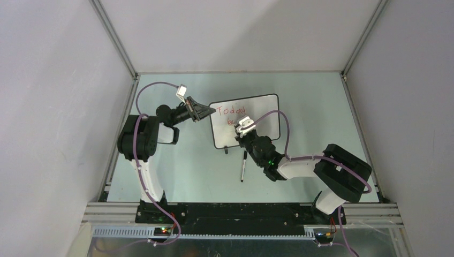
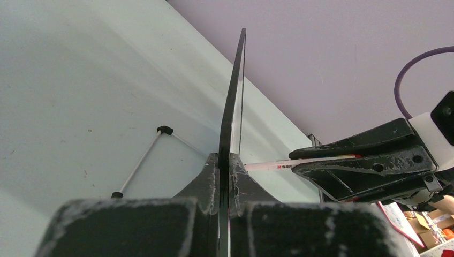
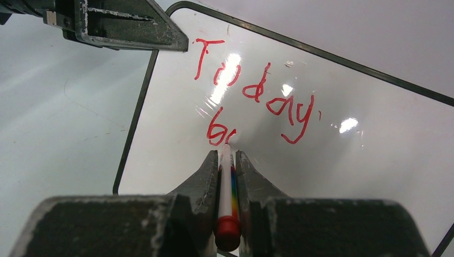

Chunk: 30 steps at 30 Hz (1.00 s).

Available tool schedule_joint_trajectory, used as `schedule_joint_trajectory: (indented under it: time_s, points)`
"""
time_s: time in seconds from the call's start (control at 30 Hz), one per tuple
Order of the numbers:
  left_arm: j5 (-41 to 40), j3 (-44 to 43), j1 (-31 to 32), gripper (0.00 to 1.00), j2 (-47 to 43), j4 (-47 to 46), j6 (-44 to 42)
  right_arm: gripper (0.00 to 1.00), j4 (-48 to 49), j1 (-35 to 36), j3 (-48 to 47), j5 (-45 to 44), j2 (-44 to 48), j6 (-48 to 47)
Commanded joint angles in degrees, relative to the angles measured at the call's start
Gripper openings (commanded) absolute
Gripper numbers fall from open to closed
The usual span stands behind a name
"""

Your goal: Write a sentence on the whiteboard

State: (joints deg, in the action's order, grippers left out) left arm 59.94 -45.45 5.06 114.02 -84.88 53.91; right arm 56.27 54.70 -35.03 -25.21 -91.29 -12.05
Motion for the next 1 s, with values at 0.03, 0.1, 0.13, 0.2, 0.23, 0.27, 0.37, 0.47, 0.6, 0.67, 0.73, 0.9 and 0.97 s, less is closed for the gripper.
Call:
schedule_joint_trajectory:
  time_s: [0.03, 0.1, 0.13, 0.2, 0.23, 0.27, 0.37, 0.47, 0.6, 0.67, 0.73, 0.9, 0.97]
  points:
    - [1.5, -1.5, -0.3, 0.0, 0.1, -3.1, -1.4, 0.0, 0.4, 0.8, 0.8, -1.5, 1.5, 0.0]
    - [1.5, -1.5, -0.3, 0.0, 0.1, -3.1, -1.4, 0.0, 0.5, 0.9, 1.0, -1.8, 1.6, 0.1]
    - [1.5, -1.5, -0.3, 0.0, 0.1, -3.1, -1.4, 0.0, 0.4, 1.0, 1.2, -1.9, 1.6, 0.1]
    - [1.5, -1.5, -0.3, 0.0, 0.1, -3.2, -1.4, 0.0, 0.6, 1.1, 1.4, -2.0, 1.7, 0.0]
    - [1.5, -1.4, -0.3, 0.0, 0.1, -3.2, -1.4, 0.0, 0.7, 1.2, 1.4, -2.1, 1.7, 0.0]
    - [1.5, -1.4, -0.3, 0.0, 0.1, -3.1, -1.4, 0.0, 0.8, 1.2, 1.4, -2.1, 1.7, 0.0]
    - [1.5, -1.5, -0.3, 0.0, 0.1, -3.2, -1.4, 0.0, 1.5, 1.1, 1.4, -2.2, 1.5, -0.4]
    - [1.5, -1.5, -0.2, 0.0, 0.1, -3.1, -1.4, 0.0, 2.3, 0.8, 1.3, -1.9, 1.4, -0.8]
    - [1.5, -1.5, -0.3, 0.0, 0.1, -3.1, -1.4, 0.0, 2.2, 0.2, 0.8, -1.3, 1.1, -0.5]
    - [1.5, -1.5, -0.3, 0.0, 0.1, -3.1, -1.4, 0.0, 2.2, 0.0, 0.4, -1.0, 0.9, -0.6]
    - [1.5, -1.5, -0.3, 0.0, 0.1, -3.1, -1.4, 0.0, 2.2, -0.2, 0.1, -0.9, 0.7, -0.7]
    - [1.5, -1.5, -0.3, 0.0, 0.1, -3.1, -1.4, 0.0, 2.2, -0.7, -0.4, -0.4, 0.7, -0.6]
    - [1.5, -1.5, -0.3, 0.0, 0.2, -3.1, -1.4, 0.0, 2.3, -0.9, -0.5, -0.1, 0.9, -0.6]
